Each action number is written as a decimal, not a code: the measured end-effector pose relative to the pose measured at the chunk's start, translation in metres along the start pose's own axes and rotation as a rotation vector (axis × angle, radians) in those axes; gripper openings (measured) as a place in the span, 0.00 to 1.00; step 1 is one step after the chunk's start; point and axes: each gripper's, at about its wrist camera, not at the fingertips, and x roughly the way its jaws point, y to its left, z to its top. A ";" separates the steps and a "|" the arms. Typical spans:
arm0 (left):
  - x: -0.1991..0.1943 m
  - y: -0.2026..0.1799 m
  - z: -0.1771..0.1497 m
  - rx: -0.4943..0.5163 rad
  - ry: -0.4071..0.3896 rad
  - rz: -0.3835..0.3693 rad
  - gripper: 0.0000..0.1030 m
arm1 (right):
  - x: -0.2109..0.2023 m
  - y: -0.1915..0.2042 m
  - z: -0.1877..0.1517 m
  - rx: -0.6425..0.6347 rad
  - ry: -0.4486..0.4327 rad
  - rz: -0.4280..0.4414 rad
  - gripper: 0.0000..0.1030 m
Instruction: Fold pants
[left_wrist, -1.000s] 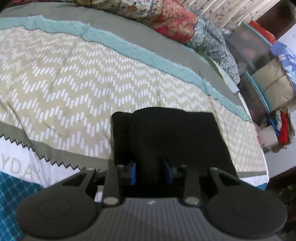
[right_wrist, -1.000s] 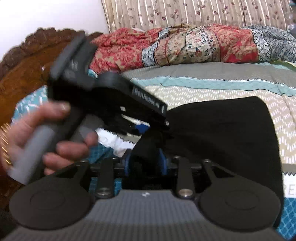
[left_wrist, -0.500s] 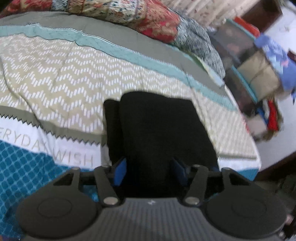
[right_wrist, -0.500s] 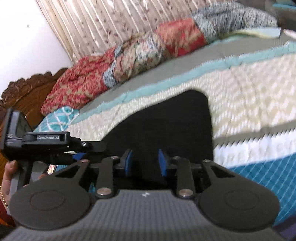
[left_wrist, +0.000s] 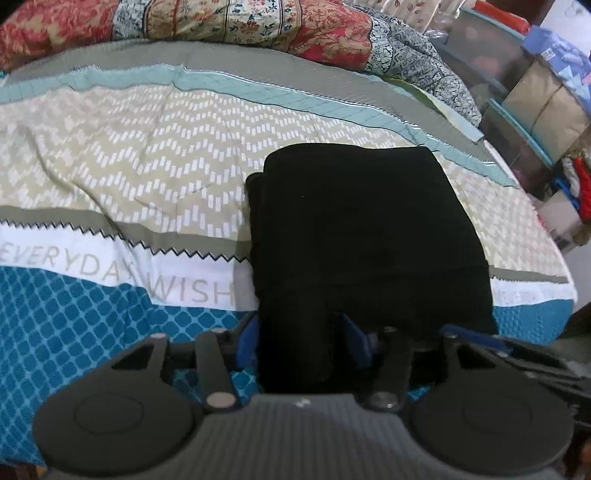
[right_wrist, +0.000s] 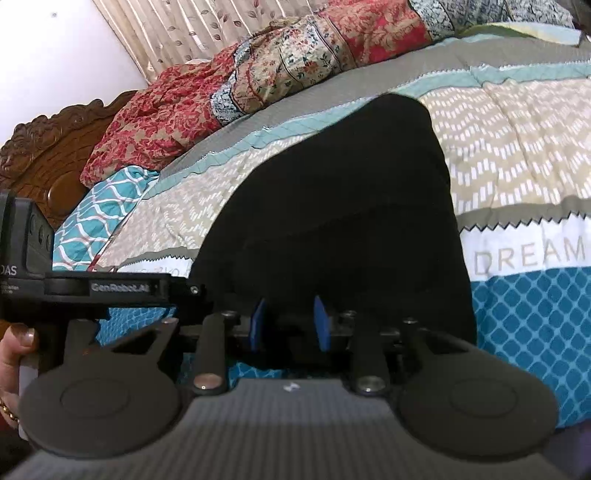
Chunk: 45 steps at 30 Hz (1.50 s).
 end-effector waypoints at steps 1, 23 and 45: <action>-0.002 -0.002 0.000 0.002 0.000 0.009 0.51 | -0.003 0.002 0.000 -0.007 -0.013 -0.002 0.32; -0.019 -0.016 -0.006 0.051 -0.016 0.133 0.71 | -0.024 -0.057 -0.001 0.202 -0.023 -0.131 0.68; -0.003 -0.001 -0.008 0.019 0.022 0.163 1.00 | -0.003 -0.055 -0.016 0.222 0.027 -0.121 0.87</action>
